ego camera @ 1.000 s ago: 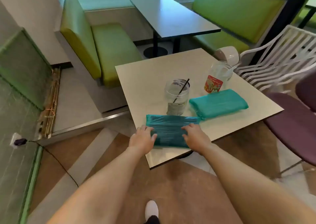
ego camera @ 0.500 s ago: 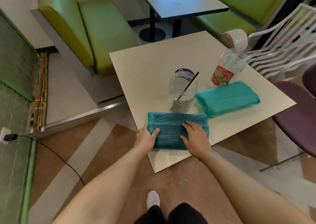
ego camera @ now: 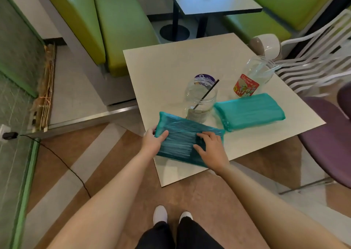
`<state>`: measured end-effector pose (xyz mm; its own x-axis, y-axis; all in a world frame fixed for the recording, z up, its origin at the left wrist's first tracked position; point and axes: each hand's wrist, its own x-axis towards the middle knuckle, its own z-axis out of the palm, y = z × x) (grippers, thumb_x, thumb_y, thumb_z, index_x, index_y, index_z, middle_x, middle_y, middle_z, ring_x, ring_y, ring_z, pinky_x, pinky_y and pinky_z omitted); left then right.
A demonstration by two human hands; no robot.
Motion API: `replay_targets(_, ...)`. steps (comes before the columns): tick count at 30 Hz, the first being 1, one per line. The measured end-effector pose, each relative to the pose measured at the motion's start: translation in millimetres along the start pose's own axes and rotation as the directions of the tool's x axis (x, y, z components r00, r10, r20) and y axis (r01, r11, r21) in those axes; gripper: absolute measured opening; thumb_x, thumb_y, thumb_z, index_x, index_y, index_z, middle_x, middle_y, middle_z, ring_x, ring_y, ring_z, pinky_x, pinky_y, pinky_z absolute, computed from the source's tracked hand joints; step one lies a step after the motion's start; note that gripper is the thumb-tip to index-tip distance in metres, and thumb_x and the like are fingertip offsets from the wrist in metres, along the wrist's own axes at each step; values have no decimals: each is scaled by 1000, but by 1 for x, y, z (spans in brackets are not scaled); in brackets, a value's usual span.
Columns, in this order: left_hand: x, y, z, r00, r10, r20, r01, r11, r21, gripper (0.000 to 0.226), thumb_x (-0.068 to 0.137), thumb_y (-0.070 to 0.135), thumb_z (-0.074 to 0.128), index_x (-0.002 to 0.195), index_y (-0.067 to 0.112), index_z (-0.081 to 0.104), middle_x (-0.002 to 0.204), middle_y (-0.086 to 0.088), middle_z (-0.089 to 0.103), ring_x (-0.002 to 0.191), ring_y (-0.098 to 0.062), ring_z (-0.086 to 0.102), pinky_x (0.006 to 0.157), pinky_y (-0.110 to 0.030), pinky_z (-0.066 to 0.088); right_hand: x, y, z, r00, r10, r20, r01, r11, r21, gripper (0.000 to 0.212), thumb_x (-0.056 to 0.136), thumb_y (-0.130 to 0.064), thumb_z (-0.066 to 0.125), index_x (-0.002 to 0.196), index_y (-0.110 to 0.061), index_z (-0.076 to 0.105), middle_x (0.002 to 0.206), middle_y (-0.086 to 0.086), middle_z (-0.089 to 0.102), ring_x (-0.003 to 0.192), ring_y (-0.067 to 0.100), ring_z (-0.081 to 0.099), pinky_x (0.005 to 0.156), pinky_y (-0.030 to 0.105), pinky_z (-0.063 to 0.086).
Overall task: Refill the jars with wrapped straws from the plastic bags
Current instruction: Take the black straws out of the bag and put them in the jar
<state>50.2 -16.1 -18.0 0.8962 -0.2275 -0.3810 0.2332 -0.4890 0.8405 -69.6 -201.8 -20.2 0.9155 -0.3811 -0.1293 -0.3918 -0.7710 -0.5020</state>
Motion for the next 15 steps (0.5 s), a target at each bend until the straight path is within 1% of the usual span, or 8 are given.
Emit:
replay_targets(2,-6,11,-11,999,54,-7,-54,998,-43,55,91,33,67,138,16,47,130,-1,53,105,-12,53,80,-25,41,5,-2,-9,1000,-22,7,22,997,68,44,94,-38,58,134,-21,52,137,1,44,129,19,32,110,30,27)
replay_targets(4,-13,24,-21,994,112,-12,-113,991,-65,50,90,30,69,135,20,50,123,5,56,96,-8,56,73,-22,44,11,-8,-20,999,-48,-5,48,990,135,41,93,-37,60,131,-22,54,134,-1,44,128,18,35,109,30,28)
replay_targets(7,-22,44,-33,975,221,10,-220,974,-45,40,89,22,70,126,23,55,111,12,59,88,3,56,63,-7,43,22,-22,-35,997,-63,-40,70,973,222,43,92,-36,61,132,-23,51,128,-1,48,123,16,40,104,28,32)
replay_targets(9,-26,57,-38,959,280,36,-279,960,-25,38,89,18,71,123,25,56,106,18,59,89,4,57,63,-1,41,28,-32,-43,995,-73,-68,90,951,296,46,92,-35,62,134,-22,49,128,-2,51,121,15,43,101,26,34)
replay_targets(10,-27,64,-41,951,306,46,-306,952,-11,38,88,17,71,123,27,57,106,19,59,90,3,58,65,0,41,30,-40,-48,994,-81,-77,103,928,359,45,92,-35,62,133,-22,50,128,-2,54,119,13,46,98,23,36)
replay_targets(12,-27,78,-46,931,360,61,-363,931,46,39,88,18,72,122,31,58,108,17,61,95,1,58,72,-2,42,33,-55,-59,995,-76,-68,101,847,522,39,93,-30,62,130,-21,54,124,-5,59,111,8,53,88,12,39)
replay_targets(14,-24,91,-49,908,414,69,-420,899,128,40,86,19,72,118,39,58,108,18,62,99,-2,58,87,-16,46,34,-69,-69,997,-54,-54,76,751,656,35,95,-29,60,129,-25,53,118,-8,61,106,6,56,80,10,43)
replay_targets(15,-22,98,-49,893,445,68,-449,876,174,41,86,20,72,117,42,58,109,19,63,102,-5,58,91,-24,46,34,-74,-75,997,-47,-60,75,719,691,34,95,-29,59,128,-27,52,115,-10,61,104,5,56,77,9,44)
